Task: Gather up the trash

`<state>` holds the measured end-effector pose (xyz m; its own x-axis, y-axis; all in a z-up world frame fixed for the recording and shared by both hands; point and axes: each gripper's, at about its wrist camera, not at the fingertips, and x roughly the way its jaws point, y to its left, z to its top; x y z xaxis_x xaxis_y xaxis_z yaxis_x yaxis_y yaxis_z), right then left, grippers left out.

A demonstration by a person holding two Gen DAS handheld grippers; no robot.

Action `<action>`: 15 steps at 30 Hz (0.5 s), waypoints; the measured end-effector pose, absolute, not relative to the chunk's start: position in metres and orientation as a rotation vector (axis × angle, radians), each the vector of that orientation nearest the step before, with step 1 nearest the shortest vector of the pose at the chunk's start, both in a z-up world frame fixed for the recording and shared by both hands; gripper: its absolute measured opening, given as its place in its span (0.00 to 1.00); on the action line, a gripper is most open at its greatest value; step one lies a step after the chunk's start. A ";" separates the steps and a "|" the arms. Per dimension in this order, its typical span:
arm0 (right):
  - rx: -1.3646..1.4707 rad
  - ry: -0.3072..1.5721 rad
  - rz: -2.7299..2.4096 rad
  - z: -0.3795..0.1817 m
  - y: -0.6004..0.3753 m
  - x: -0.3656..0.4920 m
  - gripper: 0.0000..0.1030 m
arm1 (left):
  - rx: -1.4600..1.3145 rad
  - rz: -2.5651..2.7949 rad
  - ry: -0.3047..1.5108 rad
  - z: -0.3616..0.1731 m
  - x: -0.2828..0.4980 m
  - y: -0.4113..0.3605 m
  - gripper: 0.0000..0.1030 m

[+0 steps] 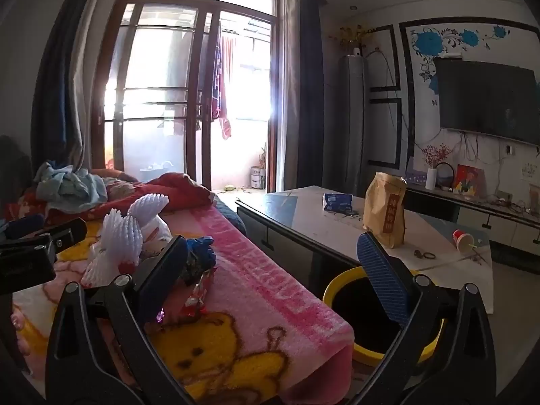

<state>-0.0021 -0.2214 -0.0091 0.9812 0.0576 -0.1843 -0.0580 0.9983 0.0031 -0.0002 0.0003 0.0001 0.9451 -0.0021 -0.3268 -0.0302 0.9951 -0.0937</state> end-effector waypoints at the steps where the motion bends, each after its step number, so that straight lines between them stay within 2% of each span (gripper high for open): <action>1: -0.004 0.193 0.057 -0.009 -0.221 -0.002 0.90 | -0.092 0.016 0.342 0.000 0.000 0.000 0.94; 15: 0.003 0.200 0.035 -0.015 -0.224 0.003 0.90 | -0.105 -0.002 0.332 0.003 -0.002 -0.004 0.94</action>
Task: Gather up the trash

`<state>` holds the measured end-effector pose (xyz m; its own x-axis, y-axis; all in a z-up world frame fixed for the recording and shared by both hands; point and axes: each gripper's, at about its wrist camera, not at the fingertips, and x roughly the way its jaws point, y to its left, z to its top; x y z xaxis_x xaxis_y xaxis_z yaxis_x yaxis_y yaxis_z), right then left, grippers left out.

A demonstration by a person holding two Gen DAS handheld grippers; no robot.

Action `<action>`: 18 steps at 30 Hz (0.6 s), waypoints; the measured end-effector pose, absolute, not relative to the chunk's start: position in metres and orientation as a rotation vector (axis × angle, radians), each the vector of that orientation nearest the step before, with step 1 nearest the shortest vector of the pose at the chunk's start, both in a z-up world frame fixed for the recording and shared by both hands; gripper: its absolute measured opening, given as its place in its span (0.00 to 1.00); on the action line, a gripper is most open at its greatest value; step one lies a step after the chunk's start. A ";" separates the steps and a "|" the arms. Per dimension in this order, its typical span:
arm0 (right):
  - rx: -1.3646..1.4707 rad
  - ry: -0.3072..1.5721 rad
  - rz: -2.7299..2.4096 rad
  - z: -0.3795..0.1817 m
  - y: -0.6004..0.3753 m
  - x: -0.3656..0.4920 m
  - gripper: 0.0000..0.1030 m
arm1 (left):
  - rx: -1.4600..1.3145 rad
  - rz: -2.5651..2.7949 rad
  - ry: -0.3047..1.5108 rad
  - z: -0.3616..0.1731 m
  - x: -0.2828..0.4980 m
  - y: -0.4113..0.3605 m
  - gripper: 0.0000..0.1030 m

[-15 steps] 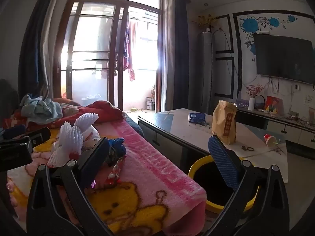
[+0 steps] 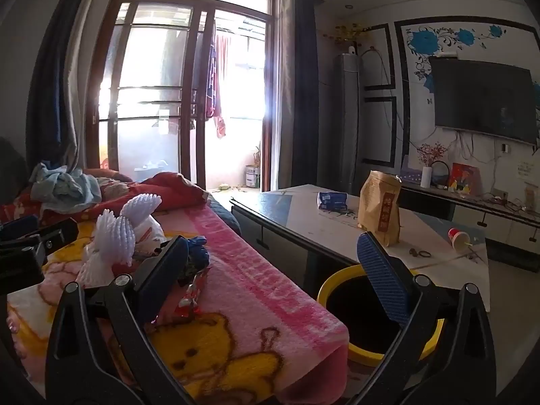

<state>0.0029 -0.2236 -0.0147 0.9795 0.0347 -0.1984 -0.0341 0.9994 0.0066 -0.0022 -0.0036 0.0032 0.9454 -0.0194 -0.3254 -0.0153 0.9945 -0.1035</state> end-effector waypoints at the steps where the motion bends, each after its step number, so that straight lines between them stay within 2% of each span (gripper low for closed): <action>1: 0.009 0.204 0.032 -0.010 -0.226 0.002 0.90 | -0.105 -0.001 0.332 0.003 -0.003 -0.004 0.94; 18: 0.018 0.215 0.030 -0.010 -0.226 0.003 0.90 | -0.109 -0.005 0.330 -0.001 -0.001 -0.002 0.94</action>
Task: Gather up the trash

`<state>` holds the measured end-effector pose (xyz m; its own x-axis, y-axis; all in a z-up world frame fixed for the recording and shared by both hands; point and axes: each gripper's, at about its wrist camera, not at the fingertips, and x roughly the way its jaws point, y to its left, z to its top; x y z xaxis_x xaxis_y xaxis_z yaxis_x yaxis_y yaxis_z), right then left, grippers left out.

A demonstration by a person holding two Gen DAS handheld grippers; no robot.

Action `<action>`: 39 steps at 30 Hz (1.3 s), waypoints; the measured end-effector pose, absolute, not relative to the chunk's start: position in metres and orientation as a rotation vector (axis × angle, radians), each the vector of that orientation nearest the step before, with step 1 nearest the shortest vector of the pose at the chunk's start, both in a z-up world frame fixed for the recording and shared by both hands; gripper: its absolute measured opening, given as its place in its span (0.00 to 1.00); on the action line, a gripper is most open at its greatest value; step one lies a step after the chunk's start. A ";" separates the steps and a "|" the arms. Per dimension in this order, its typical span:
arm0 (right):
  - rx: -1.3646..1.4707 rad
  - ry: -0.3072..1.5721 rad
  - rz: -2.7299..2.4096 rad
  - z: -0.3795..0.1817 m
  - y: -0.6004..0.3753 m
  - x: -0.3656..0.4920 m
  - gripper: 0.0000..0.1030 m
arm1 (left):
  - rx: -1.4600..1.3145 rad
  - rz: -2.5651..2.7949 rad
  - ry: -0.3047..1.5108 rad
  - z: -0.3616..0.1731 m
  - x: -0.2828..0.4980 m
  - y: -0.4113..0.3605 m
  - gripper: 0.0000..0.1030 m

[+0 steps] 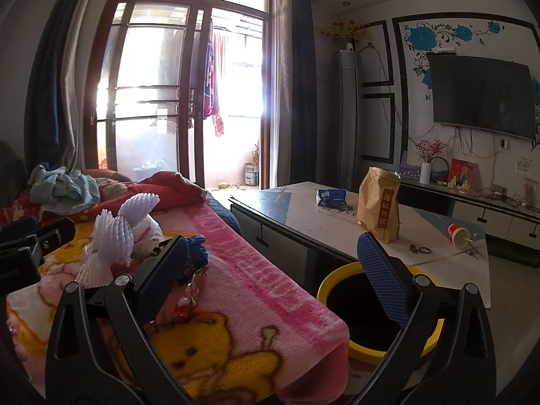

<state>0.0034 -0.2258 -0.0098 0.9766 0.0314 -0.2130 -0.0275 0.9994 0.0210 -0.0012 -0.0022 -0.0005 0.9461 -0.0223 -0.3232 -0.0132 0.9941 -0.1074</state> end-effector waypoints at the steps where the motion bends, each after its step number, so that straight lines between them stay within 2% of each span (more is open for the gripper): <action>1: 0.018 0.215 0.028 -0.009 -0.226 0.003 0.90 | -0.109 -0.007 0.330 0.001 -0.002 -0.003 0.94; 27: 0.031 0.246 0.033 -0.013 -0.230 0.005 0.90 | -0.122 -0.015 0.338 -0.005 -0.001 -0.005 0.94; 39: 0.046 0.279 0.109 -0.010 -0.226 0.014 0.90 | -0.214 -0.032 0.388 -0.010 0.027 0.019 0.94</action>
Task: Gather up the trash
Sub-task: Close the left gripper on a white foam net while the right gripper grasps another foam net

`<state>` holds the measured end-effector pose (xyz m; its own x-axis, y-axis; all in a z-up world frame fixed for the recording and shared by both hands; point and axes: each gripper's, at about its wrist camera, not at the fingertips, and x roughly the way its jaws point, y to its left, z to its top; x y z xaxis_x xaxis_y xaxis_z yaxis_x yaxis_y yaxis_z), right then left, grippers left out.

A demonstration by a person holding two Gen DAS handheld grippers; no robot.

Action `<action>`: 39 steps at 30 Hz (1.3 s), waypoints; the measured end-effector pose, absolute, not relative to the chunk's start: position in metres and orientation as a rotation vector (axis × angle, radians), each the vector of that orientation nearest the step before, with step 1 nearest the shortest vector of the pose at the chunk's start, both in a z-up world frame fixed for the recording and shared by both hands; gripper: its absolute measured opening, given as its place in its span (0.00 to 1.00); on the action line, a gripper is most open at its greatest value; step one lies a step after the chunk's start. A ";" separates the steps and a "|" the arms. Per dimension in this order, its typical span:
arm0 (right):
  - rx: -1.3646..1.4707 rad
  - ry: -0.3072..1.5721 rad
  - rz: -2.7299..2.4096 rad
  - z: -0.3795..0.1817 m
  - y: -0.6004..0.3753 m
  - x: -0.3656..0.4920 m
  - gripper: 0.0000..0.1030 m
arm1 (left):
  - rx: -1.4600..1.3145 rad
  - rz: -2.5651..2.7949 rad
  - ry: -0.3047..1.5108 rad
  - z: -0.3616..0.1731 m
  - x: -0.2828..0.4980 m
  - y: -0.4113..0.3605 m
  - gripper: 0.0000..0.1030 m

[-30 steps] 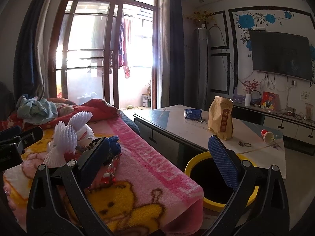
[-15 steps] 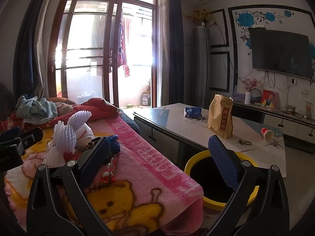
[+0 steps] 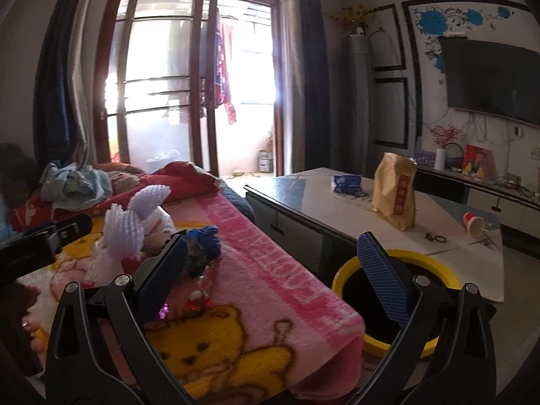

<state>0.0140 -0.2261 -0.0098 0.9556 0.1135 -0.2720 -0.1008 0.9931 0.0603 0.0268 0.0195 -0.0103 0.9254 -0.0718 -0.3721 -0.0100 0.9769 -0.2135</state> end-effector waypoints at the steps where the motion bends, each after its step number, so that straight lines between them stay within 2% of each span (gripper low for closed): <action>1: 0.043 0.282 0.128 -0.008 -0.223 0.016 0.90 | -0.220 -0.028 0.391 -0.010 0.029 0.023 0.94; 19: 0.016 0.399 0.406 -0.006 -0.148 0.062 0.90 | -0.316 0.100 0.409 0.008 0.065 0.115 0.94; 26: 0.030 0.469 0.474 -0.009 -0.124 0.087 0.89 | -0.333 0.044 0.475 0.010 0.086 0.135 0.94; 39: 0.059 0.604 0.568 -0.027 -0.102 0.111 0.65 | -0.370 -0.208 0.619 -0.010 0.138 0.119 0.92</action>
<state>0.1106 -0.1017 -0.0269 0.6756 0.5218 -0.5208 -0.4884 0.8460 0.2140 0.1382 0.1194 -0.0096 0.7968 -0.2984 -0.5254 0.0803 0.9141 -0.3975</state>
